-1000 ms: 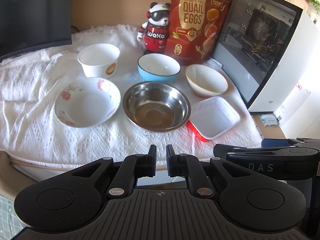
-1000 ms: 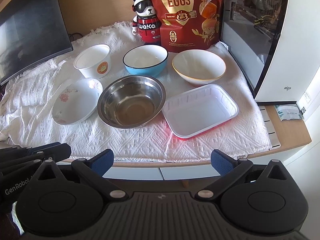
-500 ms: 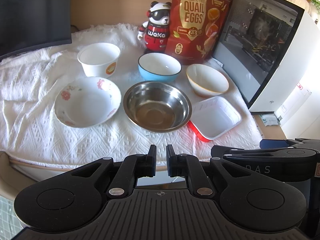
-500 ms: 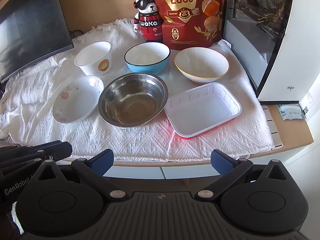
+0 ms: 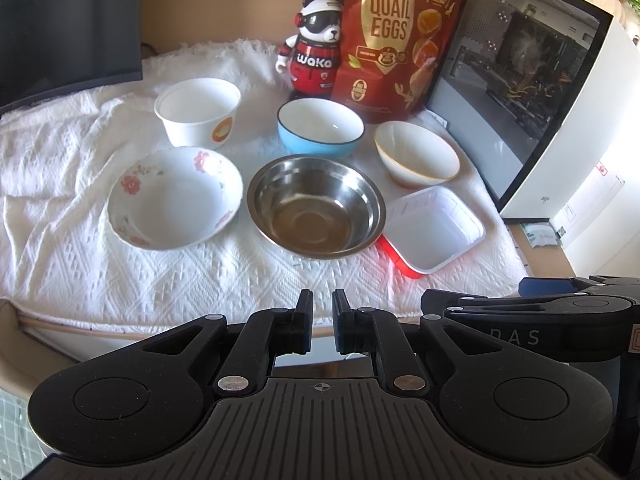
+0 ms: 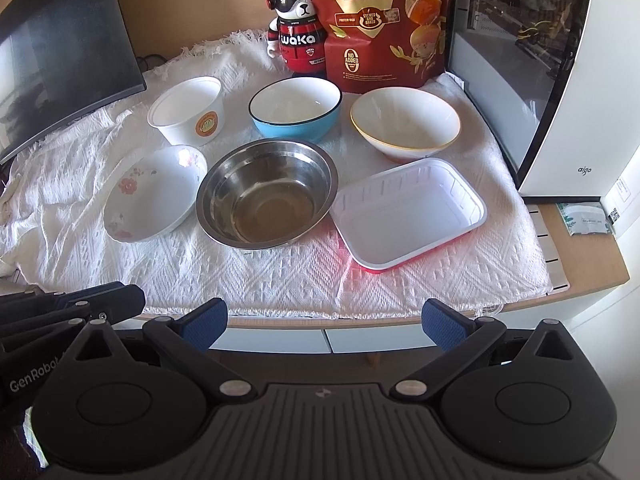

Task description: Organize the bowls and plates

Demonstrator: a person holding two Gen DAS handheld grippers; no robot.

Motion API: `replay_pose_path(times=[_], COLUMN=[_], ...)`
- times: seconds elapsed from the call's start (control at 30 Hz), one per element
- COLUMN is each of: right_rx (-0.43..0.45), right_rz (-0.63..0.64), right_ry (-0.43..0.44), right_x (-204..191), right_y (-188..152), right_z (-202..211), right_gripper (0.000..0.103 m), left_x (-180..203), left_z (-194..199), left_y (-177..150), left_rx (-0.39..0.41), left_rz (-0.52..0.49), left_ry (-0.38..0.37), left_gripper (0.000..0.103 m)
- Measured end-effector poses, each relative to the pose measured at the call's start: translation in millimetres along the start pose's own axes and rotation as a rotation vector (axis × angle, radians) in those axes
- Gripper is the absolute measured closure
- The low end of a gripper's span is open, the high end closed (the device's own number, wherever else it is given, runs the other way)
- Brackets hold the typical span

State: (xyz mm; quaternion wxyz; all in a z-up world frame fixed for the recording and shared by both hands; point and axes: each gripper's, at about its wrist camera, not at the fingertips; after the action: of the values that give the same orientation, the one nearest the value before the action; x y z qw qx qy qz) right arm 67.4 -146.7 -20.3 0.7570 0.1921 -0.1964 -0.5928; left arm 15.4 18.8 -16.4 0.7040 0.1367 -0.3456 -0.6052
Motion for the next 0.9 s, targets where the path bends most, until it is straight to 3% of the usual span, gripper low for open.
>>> replay_pose_path(times=[0.7,0.77,0.9], right_rx=[0.012,0.037,0.127], right_rz=[-0.019,-0.033,-0.086], right_ry=[-0.008,-0.007,-0.036], right_x=[-0.8,0.0,5.9], right_y=[-2.7,-2.8,-1.7], right_z=[5.2,7.9,12.1], right_gripper=[0.0,0.0,0.0], left_x=[-3.3,-7.6,-15.4], left_z=[3.8,4.6,-2.8], left_y=[3.6,8.8,26.3], left_rx=[0.009,0.03,0.077], left_rz=[-0.01,-0.014,-0.03], left_ry=[-0.02,-0.06,-0.209], left_gripper=[0.091,0.091,0.091])
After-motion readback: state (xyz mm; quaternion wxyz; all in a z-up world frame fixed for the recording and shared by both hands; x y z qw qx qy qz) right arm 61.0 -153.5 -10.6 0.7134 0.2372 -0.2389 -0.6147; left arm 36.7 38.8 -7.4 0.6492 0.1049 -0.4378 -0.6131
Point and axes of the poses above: each gripper's, at about its wrist camera, not at the fingertips, and z roughly against the way its jaws point, x to its right, y to its top, and after that the axes turned 12 degrees about -y, right-handed
